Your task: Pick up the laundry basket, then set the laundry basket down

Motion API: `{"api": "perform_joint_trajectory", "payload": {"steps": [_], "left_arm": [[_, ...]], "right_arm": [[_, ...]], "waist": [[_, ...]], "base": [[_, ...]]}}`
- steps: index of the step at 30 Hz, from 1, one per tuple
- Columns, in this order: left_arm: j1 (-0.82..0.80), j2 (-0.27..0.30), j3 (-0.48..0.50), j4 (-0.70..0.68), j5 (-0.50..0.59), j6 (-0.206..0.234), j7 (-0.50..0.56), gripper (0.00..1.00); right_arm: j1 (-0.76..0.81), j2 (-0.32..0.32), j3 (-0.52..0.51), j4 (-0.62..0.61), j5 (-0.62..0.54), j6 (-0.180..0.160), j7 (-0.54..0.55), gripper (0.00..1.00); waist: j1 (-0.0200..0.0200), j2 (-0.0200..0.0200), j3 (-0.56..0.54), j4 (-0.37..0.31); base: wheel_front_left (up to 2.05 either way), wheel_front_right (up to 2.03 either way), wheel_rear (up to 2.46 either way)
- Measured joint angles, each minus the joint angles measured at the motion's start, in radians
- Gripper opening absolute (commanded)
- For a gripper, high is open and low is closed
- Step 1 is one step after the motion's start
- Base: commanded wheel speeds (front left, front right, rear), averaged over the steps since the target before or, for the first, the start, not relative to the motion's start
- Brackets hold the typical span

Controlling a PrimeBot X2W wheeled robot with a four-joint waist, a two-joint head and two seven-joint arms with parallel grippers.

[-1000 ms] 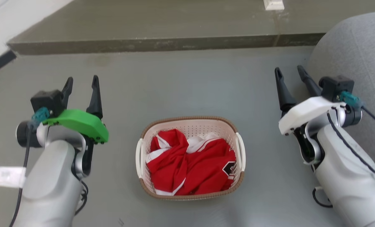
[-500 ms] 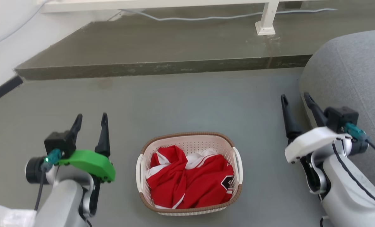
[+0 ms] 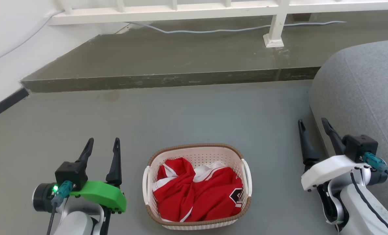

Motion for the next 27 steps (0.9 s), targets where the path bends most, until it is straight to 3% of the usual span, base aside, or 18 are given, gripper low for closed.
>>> {"api": "perform_joint_trajectory", "payload": {"steps": [27], "left_arm": [[0.143,-0.005,0.062,-0.115,0.071,0.008,0.004,1.00]], "right_arm": [[0.117,-0.007,-0.039,-0.107,-0.057,-0.015,0.000,1.00]], "waist": [[0.0000,0.0000,-0.006,0.013]], "base": [[0.00,0.00,0.00]]}}
